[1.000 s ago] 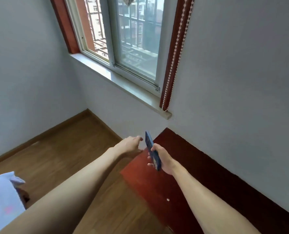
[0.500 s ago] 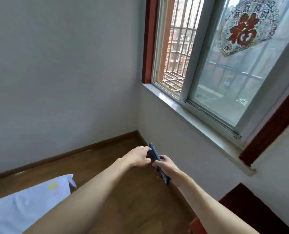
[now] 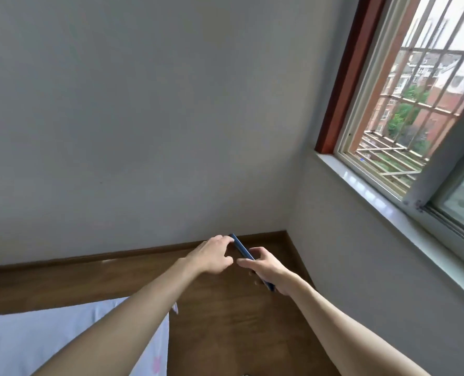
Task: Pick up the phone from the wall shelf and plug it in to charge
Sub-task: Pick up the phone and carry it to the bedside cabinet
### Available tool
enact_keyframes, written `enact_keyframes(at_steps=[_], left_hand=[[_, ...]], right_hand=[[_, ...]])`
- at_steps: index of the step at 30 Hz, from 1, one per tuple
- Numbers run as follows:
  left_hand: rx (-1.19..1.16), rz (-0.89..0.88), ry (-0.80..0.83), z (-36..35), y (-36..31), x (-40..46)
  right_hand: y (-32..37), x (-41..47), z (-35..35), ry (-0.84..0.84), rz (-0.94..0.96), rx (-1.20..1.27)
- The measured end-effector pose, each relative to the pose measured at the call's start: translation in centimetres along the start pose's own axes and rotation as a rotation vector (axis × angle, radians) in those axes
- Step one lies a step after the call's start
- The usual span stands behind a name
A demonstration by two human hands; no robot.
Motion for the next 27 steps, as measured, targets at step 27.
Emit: enact_keyframes(at_steps=[27], left_hand=[[-0.081, 0.532, -0.313, 23.7, 43.8, 14.1]], right_hand=[[41.2, 38.7, -26.1, 0.562, 0.188, -0.577]])
Point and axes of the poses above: each hand's wrist, its own x-axis towards the middle knuckle, its own z-axis out of the back of the hand, y = z × x, the point moved 3 cm from there along x, towards the middle knuckle, and after that the axes turned 10 degrees about -z, right-handed, at the moved point
